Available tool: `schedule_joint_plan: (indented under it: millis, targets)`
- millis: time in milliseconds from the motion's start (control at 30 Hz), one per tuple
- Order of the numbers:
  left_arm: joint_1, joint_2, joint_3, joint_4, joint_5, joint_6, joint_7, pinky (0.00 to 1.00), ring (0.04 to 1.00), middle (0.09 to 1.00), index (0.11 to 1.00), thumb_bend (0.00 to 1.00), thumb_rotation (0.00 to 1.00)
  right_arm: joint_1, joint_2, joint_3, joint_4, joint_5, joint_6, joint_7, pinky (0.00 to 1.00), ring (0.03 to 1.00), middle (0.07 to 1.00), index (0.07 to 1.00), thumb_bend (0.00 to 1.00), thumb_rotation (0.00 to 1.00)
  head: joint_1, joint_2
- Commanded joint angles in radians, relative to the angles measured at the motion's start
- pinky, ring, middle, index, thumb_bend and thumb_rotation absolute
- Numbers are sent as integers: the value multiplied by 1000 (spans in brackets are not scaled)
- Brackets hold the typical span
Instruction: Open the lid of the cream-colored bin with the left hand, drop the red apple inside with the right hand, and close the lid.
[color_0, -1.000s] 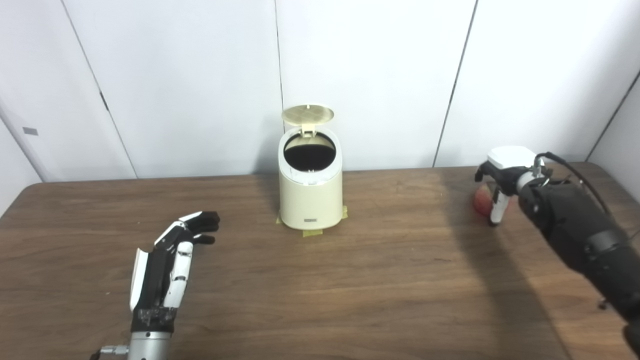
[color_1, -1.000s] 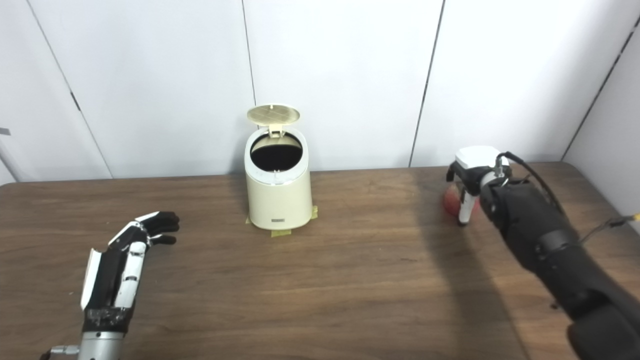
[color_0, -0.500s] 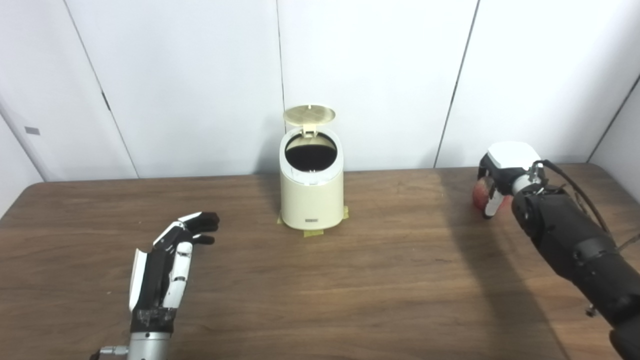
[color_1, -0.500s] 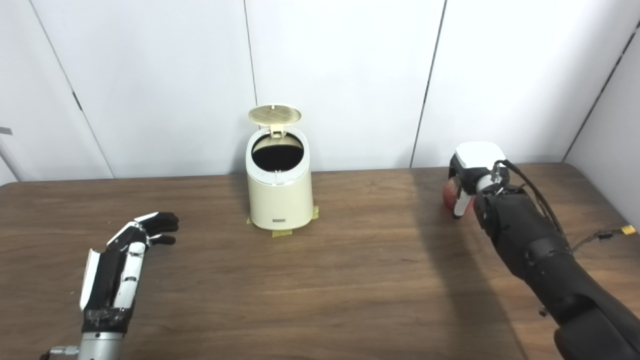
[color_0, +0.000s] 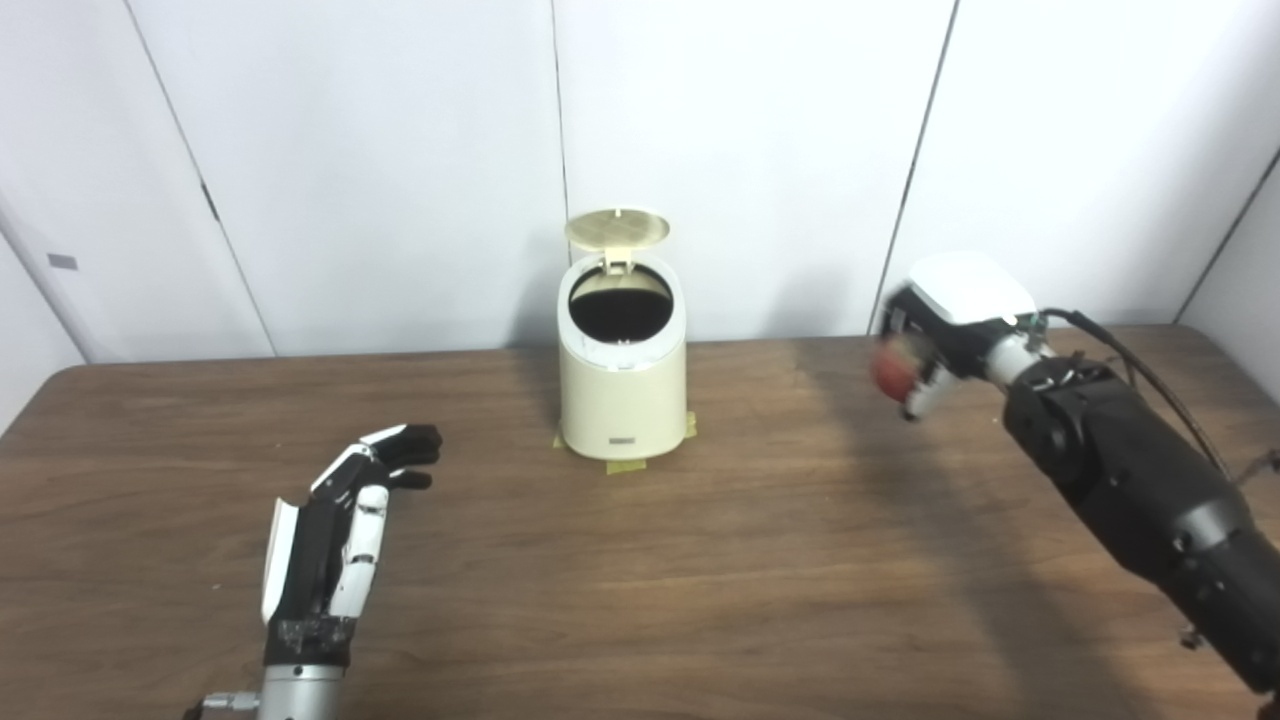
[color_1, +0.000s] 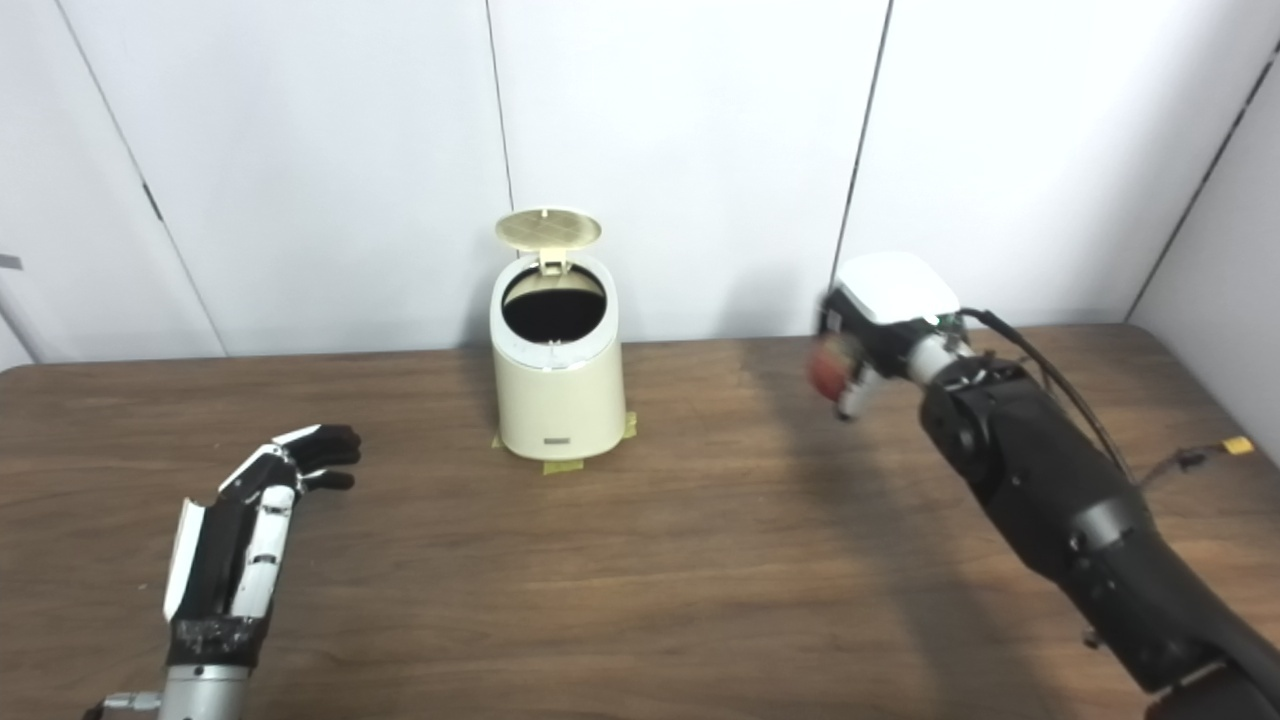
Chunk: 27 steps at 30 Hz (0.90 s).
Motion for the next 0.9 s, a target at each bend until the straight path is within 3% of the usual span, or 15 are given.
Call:
schedule_joint_plan:
  millis: [0,133,267,367,467,567,667,867]
  targets:
    - [-32,1,-1,1,4,-33,0,643,715,721,708,170,895,-52,-9,-21,-89,-9,-36,4,363,463,555,449,514,0,-1,0]
    - [-33,-4,0,17,25,-31,11,635,709,715,704,169,869,-70,18,-12,-224,-36,-58,78,377,474,559,446,512,0,0,-2]
    - [-32,-8,-1,20,27,-24,11,623,704,711,700,162,862,-93,78,-17,-299,-39,-121,73,439,473,546,447,514,0,-2,-4]
    - [-34,-11,-1,30,31,-32,15,619,701,709,699,153,857,-110,127,-27,-312,-40,-141,82,375,462,544,446,514,0,3,-7]
    - [-35,-11,-3,33,33,-33,14,620,703,711,699,148,850,-131,163,-26,-311,-54,-169,85,336,434,560,454,511,0,3,-8]
    - [-35,-10,-5,31,33,-28,11,624,709,715,702,152,844,-155,198,-18,-293,-73,-195,76,405,438,568,455,510,0,3,-7]
    - [-34,-10,-7,29,36,-24,9,625,710,718,705,154,842,-168,227,-14,-269,-95,-221,52,375,440,569,452,510,0,3,-9]
    - [-33,-7,-11,34,30,-32,4,626,712,722,710,169,837,-201,270,0,-127,-137,-331,-94,325,423,572,456,509,0,4,-9]
